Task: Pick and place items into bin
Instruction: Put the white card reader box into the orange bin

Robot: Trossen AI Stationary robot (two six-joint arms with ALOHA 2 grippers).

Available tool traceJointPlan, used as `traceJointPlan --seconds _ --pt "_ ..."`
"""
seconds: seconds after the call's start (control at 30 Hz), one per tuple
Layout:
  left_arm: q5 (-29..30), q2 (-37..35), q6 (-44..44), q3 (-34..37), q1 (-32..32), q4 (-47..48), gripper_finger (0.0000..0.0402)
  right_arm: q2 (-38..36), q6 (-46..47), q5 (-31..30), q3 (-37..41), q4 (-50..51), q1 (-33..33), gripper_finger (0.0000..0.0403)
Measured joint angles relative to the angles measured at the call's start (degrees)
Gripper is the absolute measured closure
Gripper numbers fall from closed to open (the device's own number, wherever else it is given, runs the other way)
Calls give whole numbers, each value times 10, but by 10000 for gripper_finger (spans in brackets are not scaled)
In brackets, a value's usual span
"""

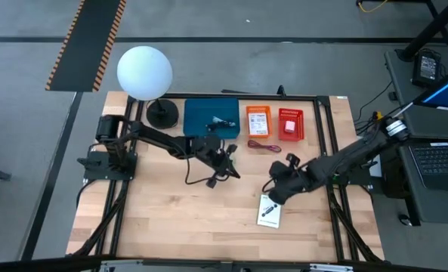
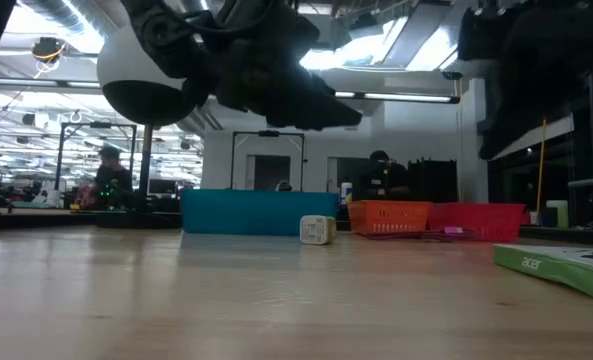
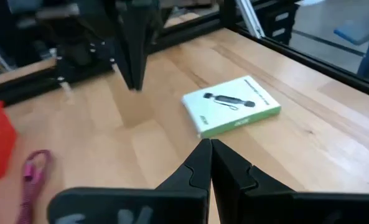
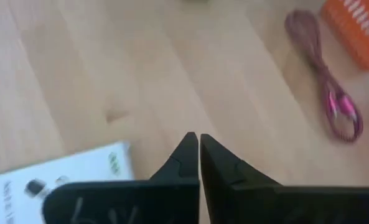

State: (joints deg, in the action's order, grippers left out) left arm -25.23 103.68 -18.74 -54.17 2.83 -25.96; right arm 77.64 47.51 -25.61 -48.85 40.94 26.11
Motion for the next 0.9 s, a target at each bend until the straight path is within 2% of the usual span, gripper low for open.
traceJointPlan --seconds 0.17,0.4,0.6,0.8,0.9 --pt "1 59 57 0 -18 -93 398 41 95 2 -60 84 65 403" --pt "1 120 109 0 -40 -222 398 87 207 47 -82 91 141 403" --pt "1 121 140 -1 -59 -238 398 117 247 60 -83 91 172 403" --pt "5 121 144 -2 -83 -236 398 145 260 60 -83 95 168 403" --pt "10 121 117 -2 -94 -236 398 152 286 73 -83 100 157 403"
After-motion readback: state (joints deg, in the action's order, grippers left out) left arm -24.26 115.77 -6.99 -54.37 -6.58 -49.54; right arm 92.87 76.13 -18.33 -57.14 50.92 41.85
